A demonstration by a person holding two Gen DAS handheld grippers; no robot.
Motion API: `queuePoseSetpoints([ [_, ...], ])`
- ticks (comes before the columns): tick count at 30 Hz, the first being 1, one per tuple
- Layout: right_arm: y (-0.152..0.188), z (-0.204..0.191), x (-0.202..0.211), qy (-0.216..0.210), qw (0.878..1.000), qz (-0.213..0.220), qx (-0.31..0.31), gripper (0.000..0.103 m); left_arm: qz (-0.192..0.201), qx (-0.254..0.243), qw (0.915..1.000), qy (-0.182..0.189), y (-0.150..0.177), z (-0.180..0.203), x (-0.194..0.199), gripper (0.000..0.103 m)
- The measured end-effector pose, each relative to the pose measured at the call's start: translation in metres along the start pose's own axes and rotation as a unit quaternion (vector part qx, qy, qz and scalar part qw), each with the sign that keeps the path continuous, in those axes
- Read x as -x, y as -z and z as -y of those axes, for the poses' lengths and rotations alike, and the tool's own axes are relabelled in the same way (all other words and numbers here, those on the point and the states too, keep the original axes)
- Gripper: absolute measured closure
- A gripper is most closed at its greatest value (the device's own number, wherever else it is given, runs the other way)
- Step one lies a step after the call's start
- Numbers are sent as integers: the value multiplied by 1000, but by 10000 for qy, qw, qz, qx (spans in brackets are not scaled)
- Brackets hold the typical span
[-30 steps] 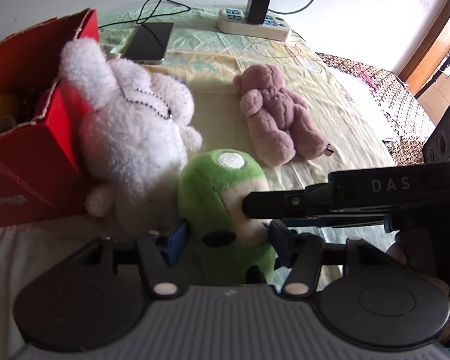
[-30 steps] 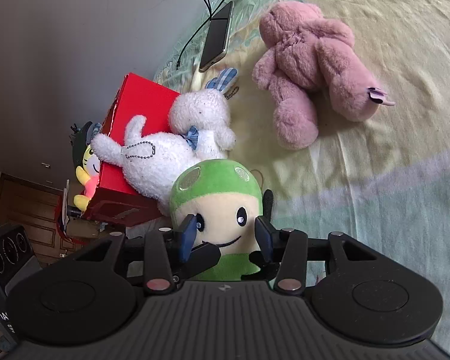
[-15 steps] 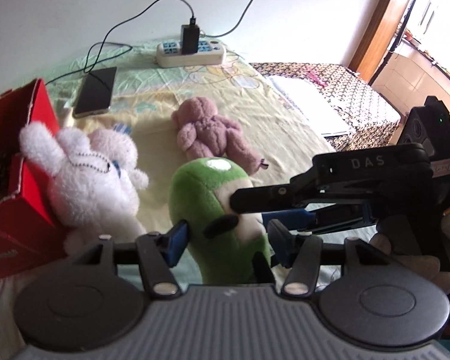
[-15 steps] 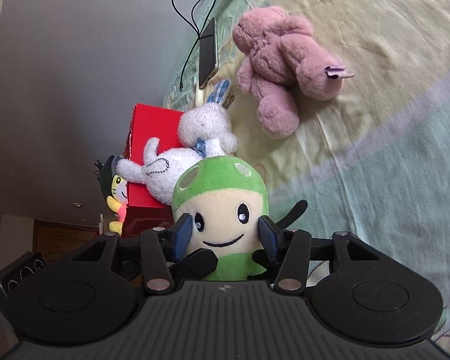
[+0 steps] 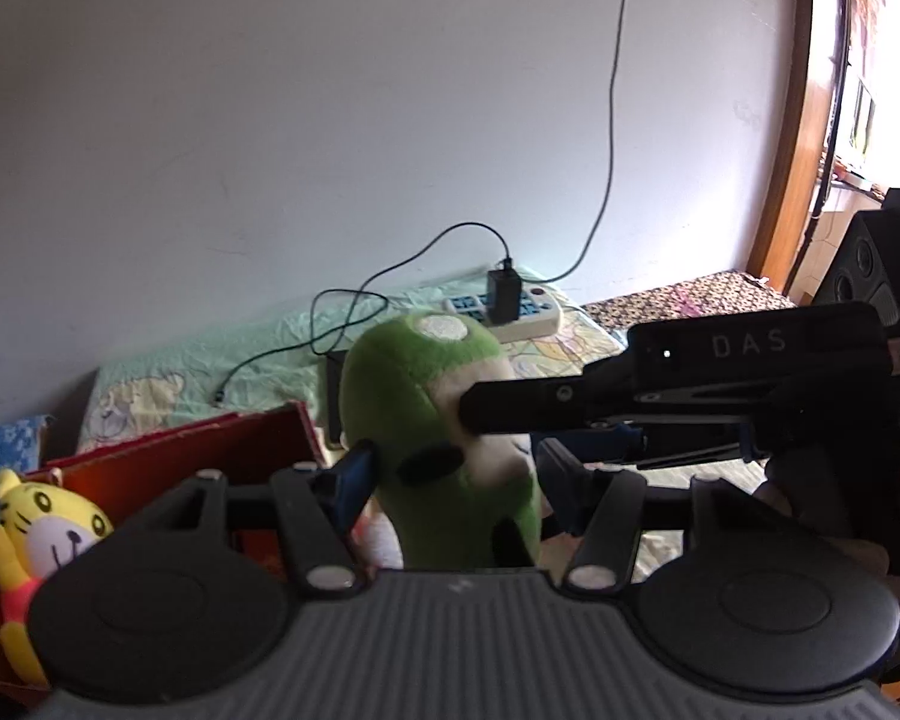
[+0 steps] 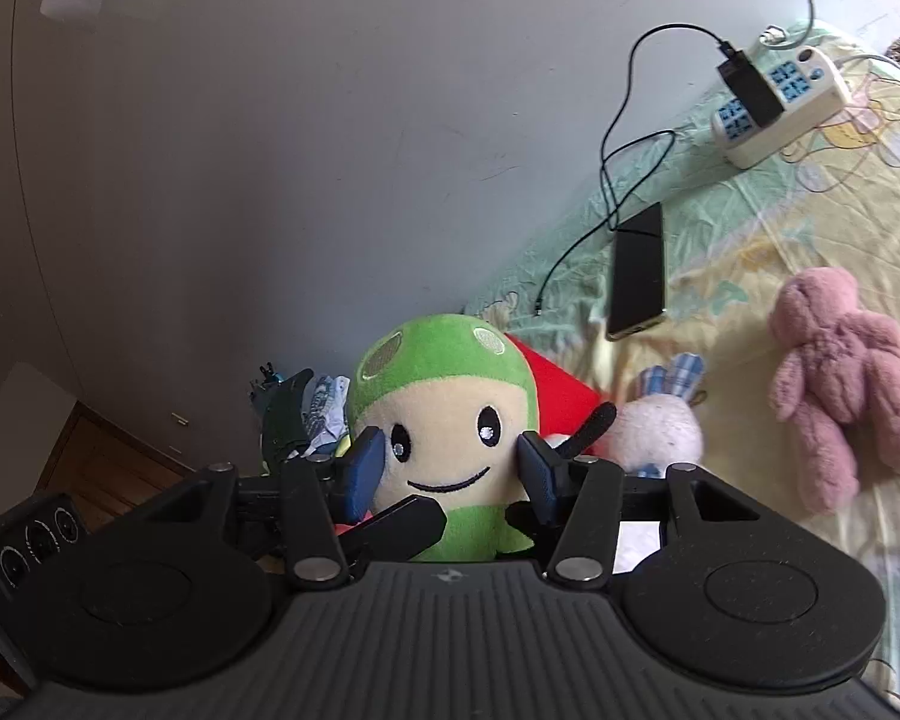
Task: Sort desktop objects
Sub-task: 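Lift the green plush with the right gripper and carry it into the box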
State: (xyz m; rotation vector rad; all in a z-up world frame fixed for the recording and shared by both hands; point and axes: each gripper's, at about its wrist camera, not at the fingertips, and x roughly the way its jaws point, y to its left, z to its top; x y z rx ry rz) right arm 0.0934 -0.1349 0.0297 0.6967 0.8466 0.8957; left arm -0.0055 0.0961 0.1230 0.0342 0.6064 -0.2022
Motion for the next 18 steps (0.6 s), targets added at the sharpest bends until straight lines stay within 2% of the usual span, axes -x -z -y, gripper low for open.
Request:
queuePoseSetpoints([
  [4, 4, -30, -52, -170, 9993, -232, 221, 50, -97, 194, 9989, -426, 6, -53, -1, 43],
  [9, 23, -57, -126, -232, 9967, -728, 270, 49, -425, 341, 9949, -855, 23, -110, -13, 43],
  [14, 41, -63, -188, -118, 9935, -1131, 90, 49, -749, 625, 9900, -1024, 45, -153, -29, 43],
  [18, 52, -62, -218, -10, 9908, -1354, -65, 49, -917, 734, 9875, -1050, 60, -178, -33, 42],
])
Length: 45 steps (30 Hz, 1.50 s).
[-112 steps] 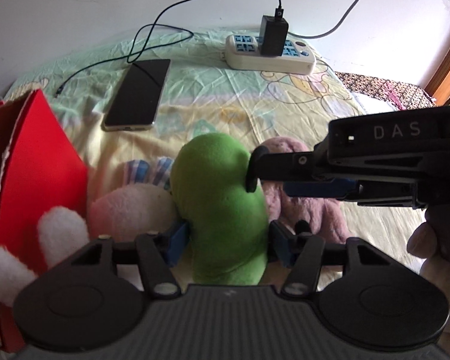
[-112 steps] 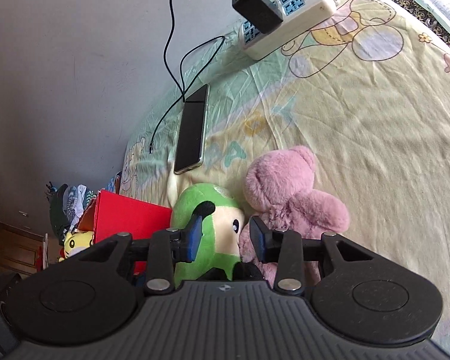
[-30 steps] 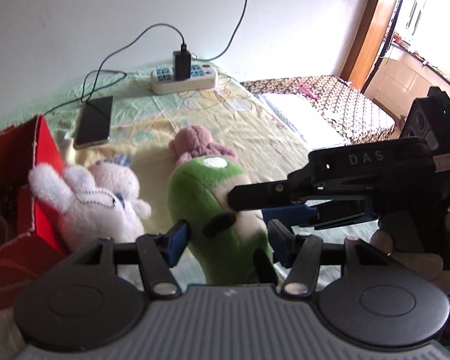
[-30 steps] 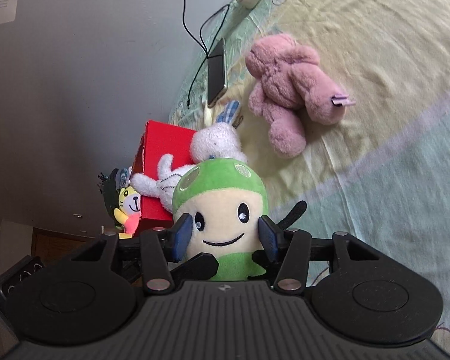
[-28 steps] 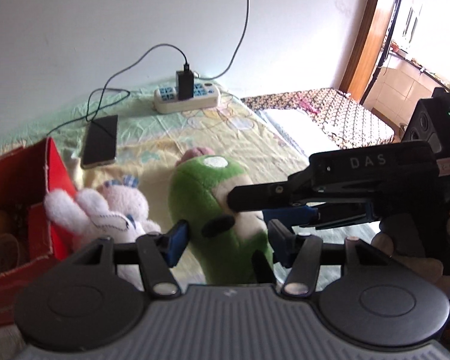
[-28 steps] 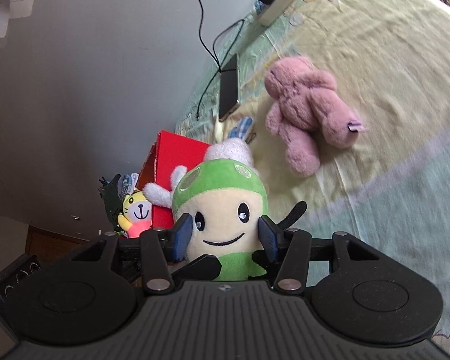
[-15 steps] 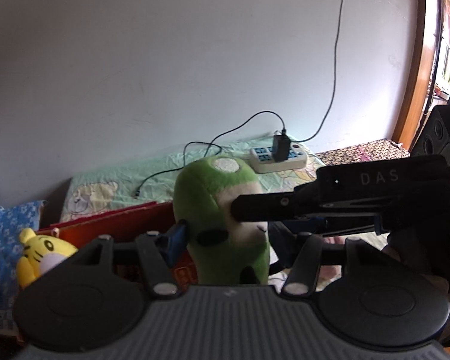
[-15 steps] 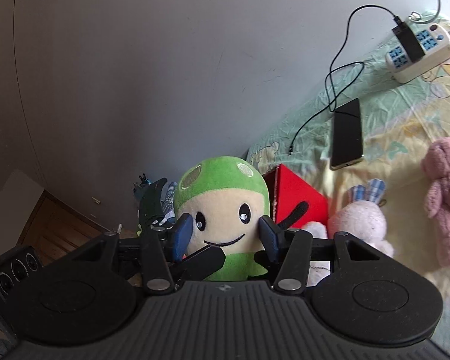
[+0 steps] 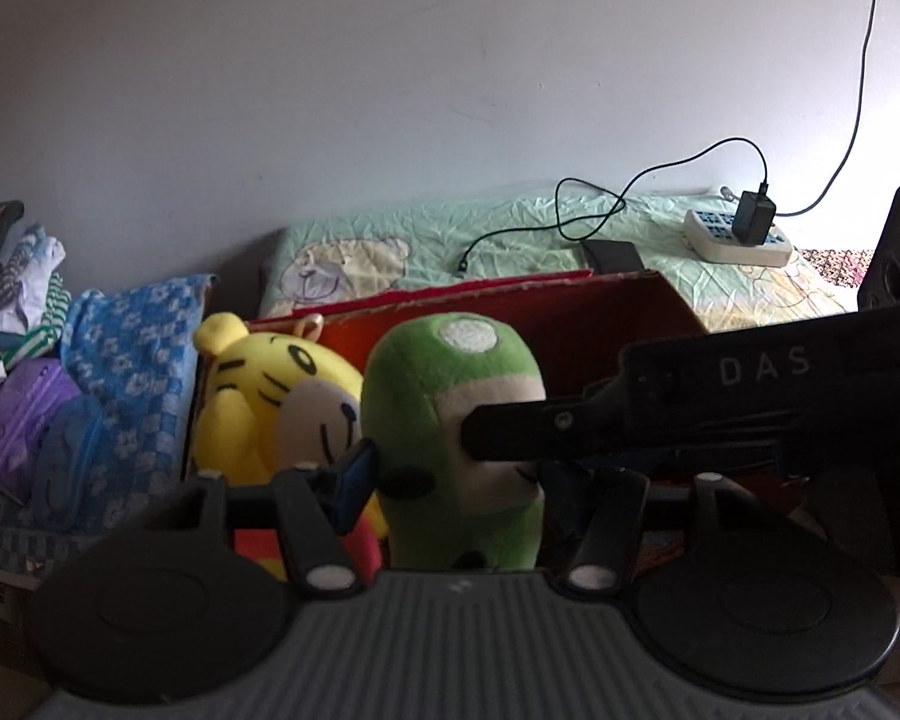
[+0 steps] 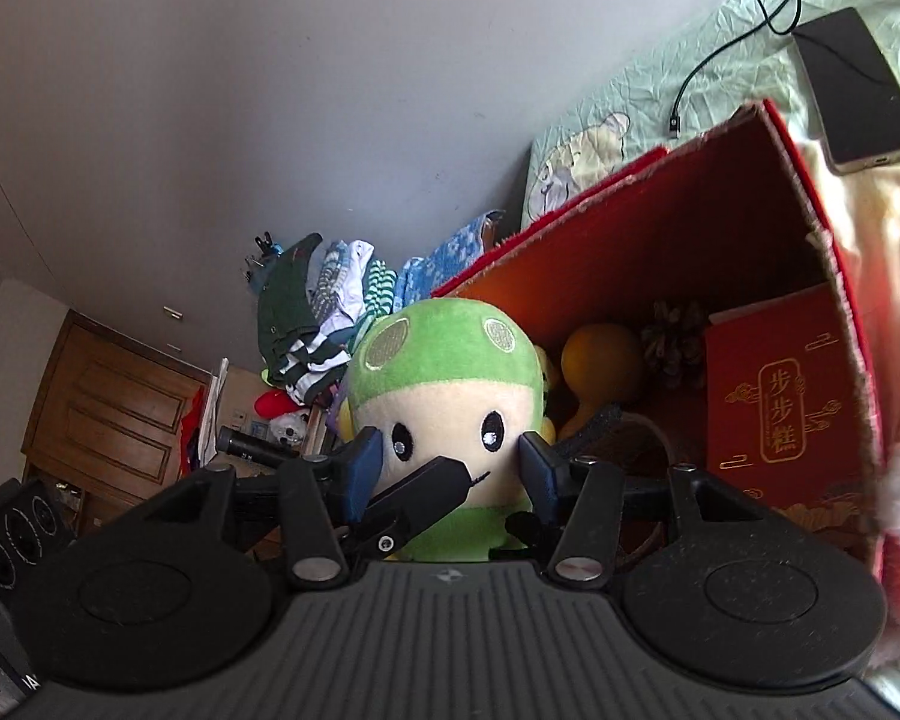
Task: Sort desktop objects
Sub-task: 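Lift the green plush with the right gripper and carry it into the box, then lower the green plush beside the tiger and open the right gripper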
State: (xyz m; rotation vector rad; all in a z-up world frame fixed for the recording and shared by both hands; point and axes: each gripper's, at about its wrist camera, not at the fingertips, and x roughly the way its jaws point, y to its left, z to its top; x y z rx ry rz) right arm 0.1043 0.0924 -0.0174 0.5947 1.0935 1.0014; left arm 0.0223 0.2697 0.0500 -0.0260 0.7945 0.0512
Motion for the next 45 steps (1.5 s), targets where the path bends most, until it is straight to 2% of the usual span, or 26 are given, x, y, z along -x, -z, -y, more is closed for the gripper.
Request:
queuePoseSetpoints([
  [5, 6, -2, -17, 197, 9997, -149, 3, 50, -177, 93, 9998, 74, 8, -14, -13, 42],
  [13, 2, 1, -34, 643, 9976, -210, 149, 50, -249, 111, 9996, 49, 19, -21, -21, 33],
  [16, 3, 5, -40, 590, 9978, -316, 31, 50, -235, 188, 9995, 76, 20, -26, -18, 34],
  [20, 5, 1, -43, 685, 9967, -319, 292, 47, -264, 262, 9993, 71, 21, -27, -18, 33],
  [22, 4, 8, -44, 643, 9972, -331, 178, 42, -280, 298, 9991, 60, 20, -26, -18, 33],
  [24, 2, 14, -42, 516, 9981, -336, -40, 42, -300, 310, 9991, 35, 18, -23, -17, 33],
  [29, 0, 7, -26, 382, 9992, -125, 77, 42, -246, 279, 9993, -73, 15, -17, -8, 33],
  [32, -2, 5, -16, 267, 9996, 24, 46, 42, -361, 291, 9987, -223, 12, -16, -6, 31],
  [40, 5, 4, -4, 795, 9963, 278, 151, 43, -499, 368, 9970, -458, 11, -13, -4, 31],
  [45, 13, 9, 0, 934, 9951, 313, 96, 45, -562, 416, 9958, -591, 12, -12, -1, 30],
])
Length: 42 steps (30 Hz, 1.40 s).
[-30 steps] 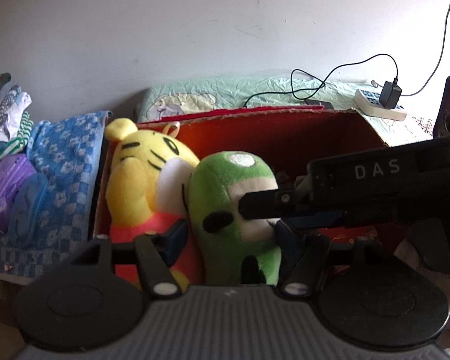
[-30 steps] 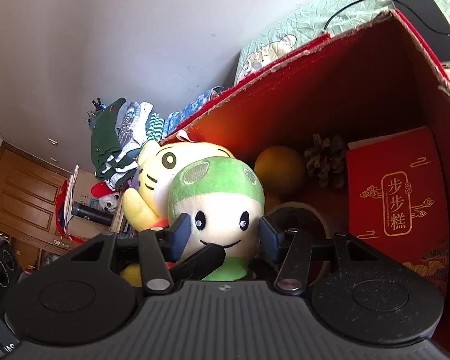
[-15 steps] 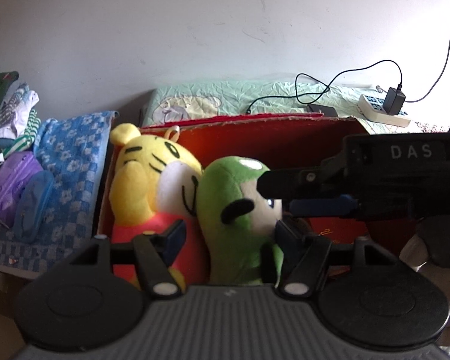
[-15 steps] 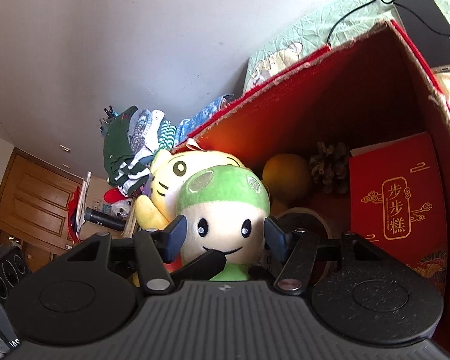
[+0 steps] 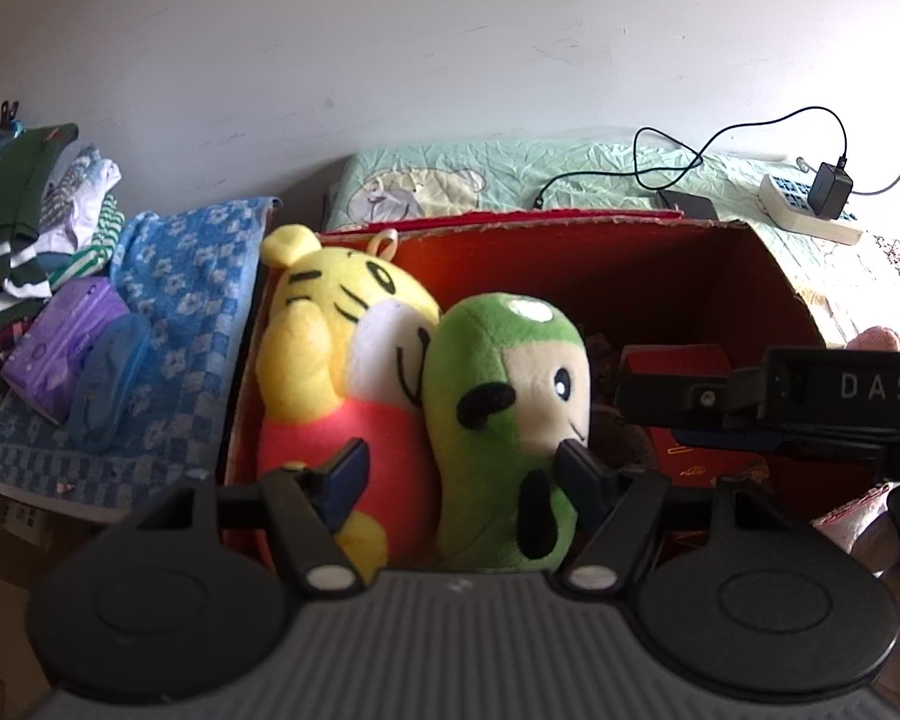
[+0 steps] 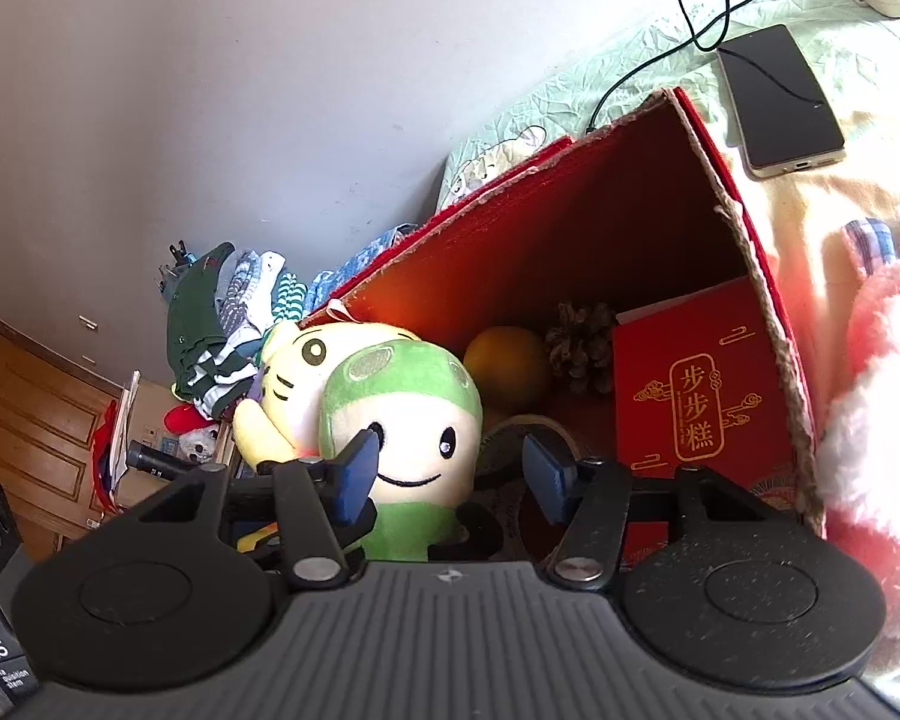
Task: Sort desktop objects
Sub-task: 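Lower the green plush beside the tiger and open the right gripper, then move the right gripper back to the pink teddy bear and grasp it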
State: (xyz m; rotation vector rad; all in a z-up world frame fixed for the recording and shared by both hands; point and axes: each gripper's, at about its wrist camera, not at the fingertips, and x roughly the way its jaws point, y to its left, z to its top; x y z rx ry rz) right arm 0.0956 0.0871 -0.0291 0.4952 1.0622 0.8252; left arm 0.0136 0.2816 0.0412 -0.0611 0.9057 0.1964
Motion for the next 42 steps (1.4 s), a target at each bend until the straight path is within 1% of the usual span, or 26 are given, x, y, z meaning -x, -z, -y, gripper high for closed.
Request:
queuePoseSetpoints([
  [3, 4, -2, 4, 59, 10000, 35, 66, 46, -20, 10, 10000, -87, 0, 1, 1, 30],
  [10, 14, -9, 17, 452, 9978, 206, 433, 47, -57, -3, 9997, -231, 0, 4, 2, 28],
  [12, 18, -11, 21, 498, 9971, 268, 504, 49, -47, -33, 9996, -281, 0, 5, 4, 29],
  [15, 23, -13, 27, 536, 9961, 358, 605, 48, -26, -65, 9993, -368, 0, 6, 8, 29],
  [19, 29, -16, 35, 510, 9953, 517, 642, 48, 2, -119, 9990, -431, 1, 8, 14, 29],
  [23, 34, -20, 41, 480, 9949, 633, 619, 48, 36, -256, 9979, -589, 3, 9, 21, 29],
  [27, 39, -22, 45, 351, 9956, 680, 541, 48, 102, -292, 9972, -686, 4, 6, 32, 29],
  [32, 48, -24, 49, 221, 9961, 720, 454, 48, 176, -344, 9944, -987, 7, 3, 44, 29],
  [36, 54, -26, 56, 106, 9961, 756, 434, 48, 229, -285, 9939, -1039, 11, 0, 54, 29],
  [39, 57, -28, 65, 15, 9959, 780, 450, 48, 265, -273, 9934, -1078, 14, 2, 60, 27],
  [42, 60, -28, 78, -27, 9954, 837, 468, 48, 319, -266, 9923, -1164, 19, 5, 63, 23],
])
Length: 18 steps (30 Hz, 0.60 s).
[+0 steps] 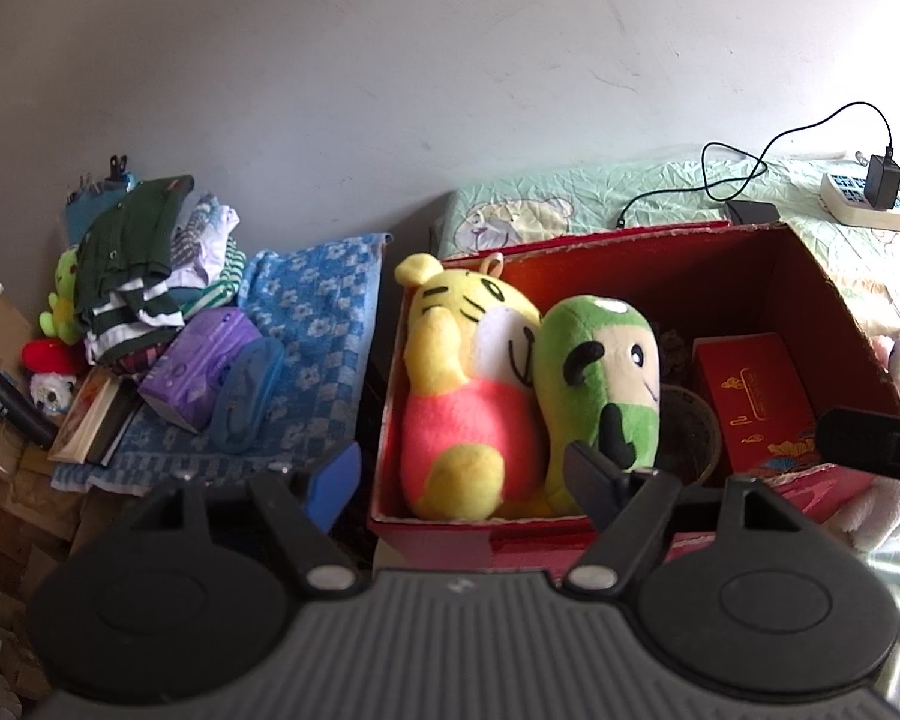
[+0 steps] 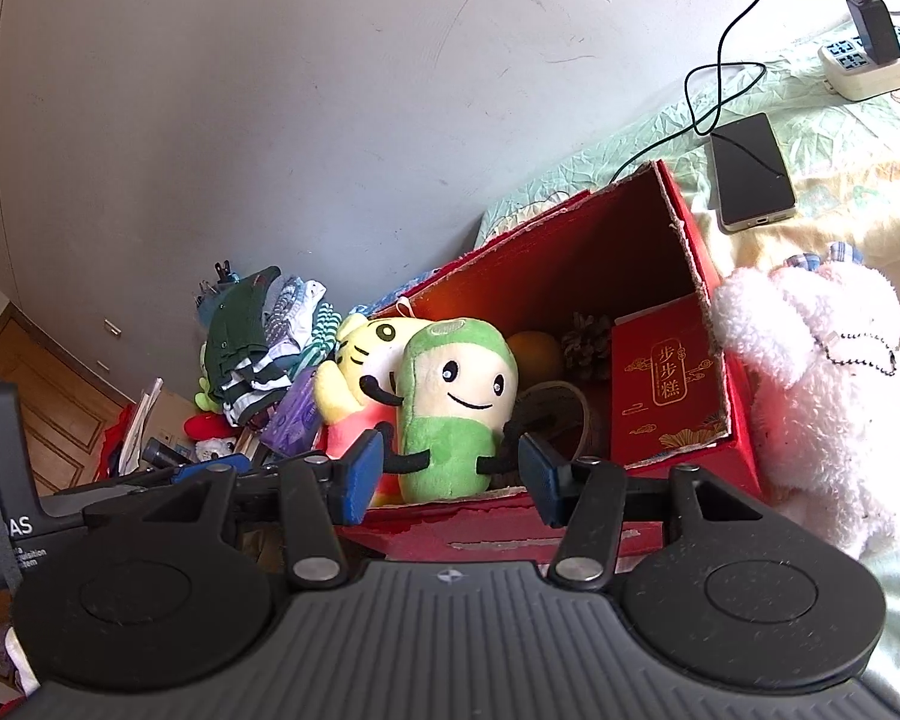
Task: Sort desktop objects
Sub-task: 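Move the right gripper back to the pink teddy bear and grasp it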
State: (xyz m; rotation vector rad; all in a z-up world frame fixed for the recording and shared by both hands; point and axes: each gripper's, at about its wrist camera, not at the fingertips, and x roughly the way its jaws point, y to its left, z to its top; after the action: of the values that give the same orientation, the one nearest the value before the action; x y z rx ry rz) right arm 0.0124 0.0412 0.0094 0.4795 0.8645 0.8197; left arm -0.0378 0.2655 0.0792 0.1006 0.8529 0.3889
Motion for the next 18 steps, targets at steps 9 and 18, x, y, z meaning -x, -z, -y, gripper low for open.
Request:
queuePoseSetpoints([
  [9, 1, 16, 34, 380, 9992, 135, 23, 48, -99, 75, 9997, 214, -1, 19, 0, 23],
  [18, 3, 60, 70, 736, 9969, 144, -217, 48, -94, -56, 9995, 292, -13, 66, 10, 22],
])
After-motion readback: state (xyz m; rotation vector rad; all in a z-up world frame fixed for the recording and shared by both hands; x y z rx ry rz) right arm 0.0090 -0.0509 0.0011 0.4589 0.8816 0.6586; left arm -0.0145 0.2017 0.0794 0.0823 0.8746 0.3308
